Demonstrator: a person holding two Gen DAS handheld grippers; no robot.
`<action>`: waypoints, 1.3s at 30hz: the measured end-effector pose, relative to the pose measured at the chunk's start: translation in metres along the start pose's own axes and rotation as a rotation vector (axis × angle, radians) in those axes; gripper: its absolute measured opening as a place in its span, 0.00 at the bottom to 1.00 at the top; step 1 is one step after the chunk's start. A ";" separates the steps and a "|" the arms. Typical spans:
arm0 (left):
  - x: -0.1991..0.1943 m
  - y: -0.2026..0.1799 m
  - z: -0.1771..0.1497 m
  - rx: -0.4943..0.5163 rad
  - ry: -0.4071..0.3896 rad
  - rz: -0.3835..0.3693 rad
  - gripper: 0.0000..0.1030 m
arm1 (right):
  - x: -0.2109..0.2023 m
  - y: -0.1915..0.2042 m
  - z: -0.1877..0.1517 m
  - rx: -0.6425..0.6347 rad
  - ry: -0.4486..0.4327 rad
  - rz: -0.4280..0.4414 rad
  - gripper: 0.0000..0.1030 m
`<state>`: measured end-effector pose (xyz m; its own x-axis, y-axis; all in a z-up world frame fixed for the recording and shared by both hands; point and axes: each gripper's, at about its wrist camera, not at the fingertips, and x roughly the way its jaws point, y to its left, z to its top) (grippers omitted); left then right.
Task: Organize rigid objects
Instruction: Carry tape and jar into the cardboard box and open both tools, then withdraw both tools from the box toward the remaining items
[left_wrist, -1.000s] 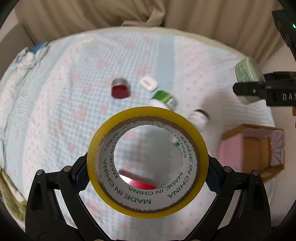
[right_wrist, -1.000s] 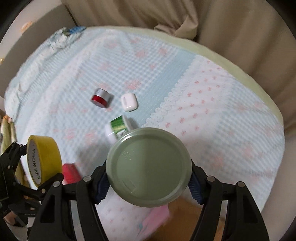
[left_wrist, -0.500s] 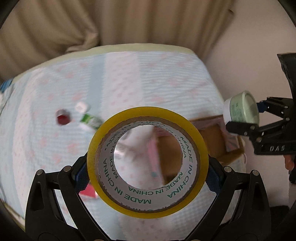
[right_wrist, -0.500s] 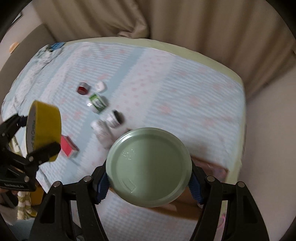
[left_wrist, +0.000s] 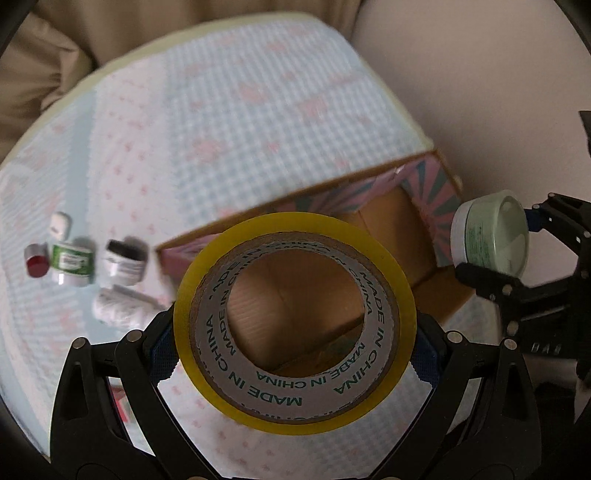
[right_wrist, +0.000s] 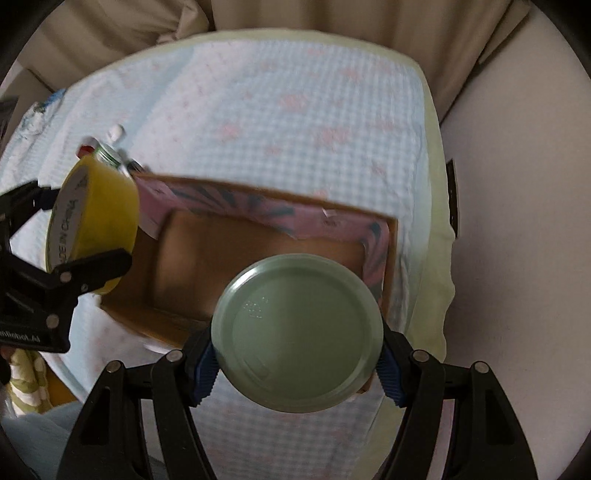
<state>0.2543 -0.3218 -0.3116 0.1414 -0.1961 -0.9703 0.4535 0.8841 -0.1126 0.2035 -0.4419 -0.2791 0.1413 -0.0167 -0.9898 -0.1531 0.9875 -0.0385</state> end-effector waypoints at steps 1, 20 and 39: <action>0.010 -0.005 0.002 0.015 0.013 0.010 0.94 | 0.008 -0.002 -0.002 -0.009 0.002 -0.004 0.65; 0.093 -0.011 0.009 0.049 0.138 0.088 0.95 | 0.090 0.004 -0.016 -0.192 0.000 0.029 0.66; 0.045 -0.012 -0.008 0.023 0.065 0.097 1.00 | 0.056 -0.009 -0.034 -0.167 -0.093 0.042 1.00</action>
<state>0.2480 -0.3373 -0.3553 0.1285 -0.0816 -0.9884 0.4610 0.8873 -0.0133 0.1796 -0.4571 -0.3390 0.2196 0.0466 -0.9745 -0.3197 0.9471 -0.0268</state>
